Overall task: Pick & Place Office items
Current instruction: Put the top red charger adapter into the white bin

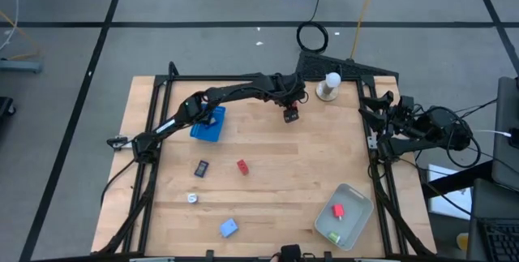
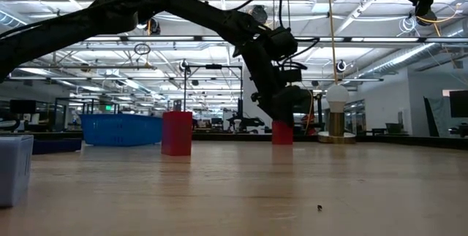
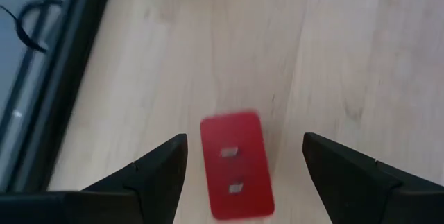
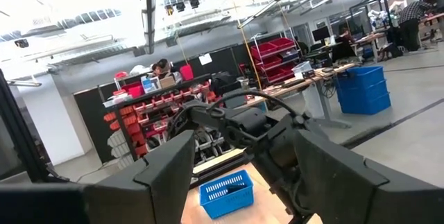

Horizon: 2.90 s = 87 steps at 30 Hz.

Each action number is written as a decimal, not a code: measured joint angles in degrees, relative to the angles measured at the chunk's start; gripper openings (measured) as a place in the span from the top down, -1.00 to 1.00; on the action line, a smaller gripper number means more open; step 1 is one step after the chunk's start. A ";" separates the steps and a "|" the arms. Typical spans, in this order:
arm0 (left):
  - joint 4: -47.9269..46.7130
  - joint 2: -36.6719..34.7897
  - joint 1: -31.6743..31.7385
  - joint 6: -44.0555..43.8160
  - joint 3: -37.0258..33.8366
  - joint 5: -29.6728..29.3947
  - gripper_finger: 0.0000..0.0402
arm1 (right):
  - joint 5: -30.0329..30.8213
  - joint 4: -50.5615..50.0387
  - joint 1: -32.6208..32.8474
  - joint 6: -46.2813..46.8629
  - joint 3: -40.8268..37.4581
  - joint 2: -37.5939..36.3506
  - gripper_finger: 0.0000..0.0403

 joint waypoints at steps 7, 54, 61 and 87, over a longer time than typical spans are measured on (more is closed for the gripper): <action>0.09 0.00 0.28 1.16 0.00 -0.35 -0.41 | 0.00 0.05 0.00 0.08 0.02 0.00 -0.20; 3.83 -1.66 -1.14 2.40 0.00 -4.56 0.39 | 0.03 0.51 0.01 0.52 0.01 0.00 -0.20; 3.44 -5.80 -1.23 0.64 0.01 -4.37 0.39 | 0.03 0.55 0.00 0.50 0.02 0.00 -0.20; 3.40 -18.85 -10.14 -8.06 0.04 6.84 0.39 | 0.05 0.45 0.00 0.48 0.01 0.00 -0.20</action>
